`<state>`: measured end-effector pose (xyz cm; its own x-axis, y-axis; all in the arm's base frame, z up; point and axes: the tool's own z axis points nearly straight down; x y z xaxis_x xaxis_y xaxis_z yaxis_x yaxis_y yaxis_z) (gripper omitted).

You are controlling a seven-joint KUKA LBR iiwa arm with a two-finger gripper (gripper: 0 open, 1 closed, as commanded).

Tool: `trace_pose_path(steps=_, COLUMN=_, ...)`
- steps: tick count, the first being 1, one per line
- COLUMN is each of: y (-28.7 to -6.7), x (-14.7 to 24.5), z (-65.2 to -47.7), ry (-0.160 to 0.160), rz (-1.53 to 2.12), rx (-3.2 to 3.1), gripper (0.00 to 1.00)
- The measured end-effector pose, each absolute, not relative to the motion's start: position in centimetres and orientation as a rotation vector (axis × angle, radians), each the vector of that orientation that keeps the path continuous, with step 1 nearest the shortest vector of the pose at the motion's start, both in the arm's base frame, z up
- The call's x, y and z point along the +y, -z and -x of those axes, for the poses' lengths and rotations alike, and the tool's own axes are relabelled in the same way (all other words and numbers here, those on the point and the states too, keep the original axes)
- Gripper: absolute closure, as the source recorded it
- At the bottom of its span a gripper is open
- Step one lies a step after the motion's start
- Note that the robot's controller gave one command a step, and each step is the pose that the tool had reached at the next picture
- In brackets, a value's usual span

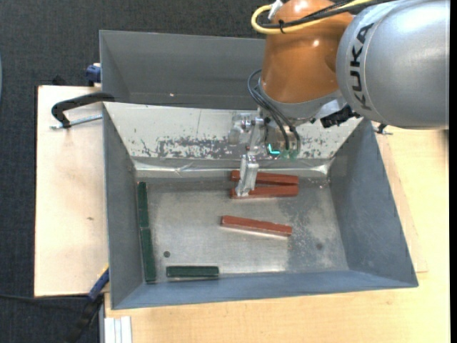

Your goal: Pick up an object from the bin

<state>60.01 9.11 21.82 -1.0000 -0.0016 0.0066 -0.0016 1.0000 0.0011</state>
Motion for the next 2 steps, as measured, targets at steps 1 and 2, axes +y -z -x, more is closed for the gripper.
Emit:
trace_pose_path(steps=1, y=-22.3, x=9.1, z=-60.2, ry=0.003, rz=0.0, rx=-3.144, gripper=0.0)
trace_pose_path(steps=2, y=-18.3, x=7.0, z=-59.5, ry=0.003, rz=-0.134, rx=-3.145, gripper=0.0)
